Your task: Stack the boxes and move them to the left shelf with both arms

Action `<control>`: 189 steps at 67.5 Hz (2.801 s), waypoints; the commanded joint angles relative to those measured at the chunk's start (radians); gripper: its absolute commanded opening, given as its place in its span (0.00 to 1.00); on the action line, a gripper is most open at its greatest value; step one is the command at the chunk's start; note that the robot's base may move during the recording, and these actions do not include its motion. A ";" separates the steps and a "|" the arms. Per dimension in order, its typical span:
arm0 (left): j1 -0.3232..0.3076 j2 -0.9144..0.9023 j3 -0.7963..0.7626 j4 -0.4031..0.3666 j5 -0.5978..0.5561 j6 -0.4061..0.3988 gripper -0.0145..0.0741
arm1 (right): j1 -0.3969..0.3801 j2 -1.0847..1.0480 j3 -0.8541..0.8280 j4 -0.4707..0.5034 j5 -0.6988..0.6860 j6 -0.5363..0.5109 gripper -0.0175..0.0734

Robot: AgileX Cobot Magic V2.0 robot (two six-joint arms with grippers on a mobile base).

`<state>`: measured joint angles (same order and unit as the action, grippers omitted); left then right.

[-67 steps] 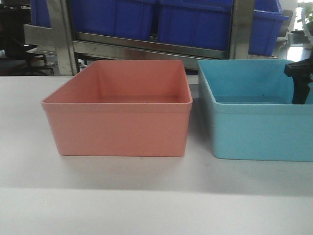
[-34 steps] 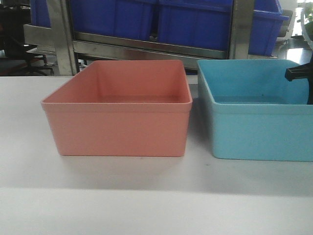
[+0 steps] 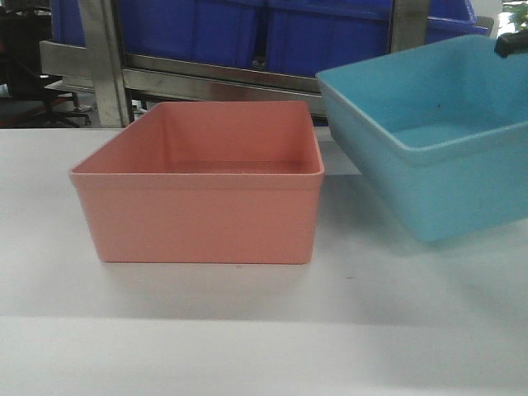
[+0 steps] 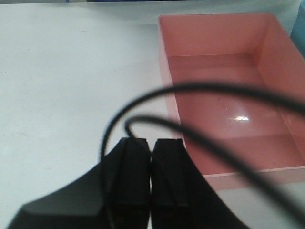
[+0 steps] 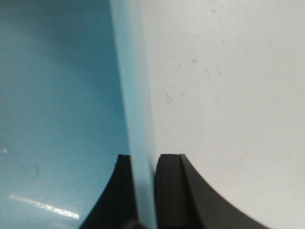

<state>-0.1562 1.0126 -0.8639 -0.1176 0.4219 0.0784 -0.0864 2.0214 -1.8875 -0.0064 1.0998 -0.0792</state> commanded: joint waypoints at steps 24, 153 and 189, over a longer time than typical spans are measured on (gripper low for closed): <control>-0.005 -0.021 -0.028 -0.013 -0.079 0.001 0.16 | 0.008 -0.137 -0.203 0.289 0.060 0.192 0.25; -0.005 -0.021 -0.028 -0.033 -0.085 0.001 0.16 | 0.428 0.045 -0.203 0.332 -0.136 0.463 0.25; -0.005 -0.021 -0.028 -0.033 -0.085 0.001 0.16 | 0.428 0.050 -0.203 0.293 -0.142 0.463 0.25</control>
<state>-0.1562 1.0126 -0.8639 -0.1374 0.4146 0.0802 0.3421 2.1492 -2.0512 0.2452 1.0340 0.3776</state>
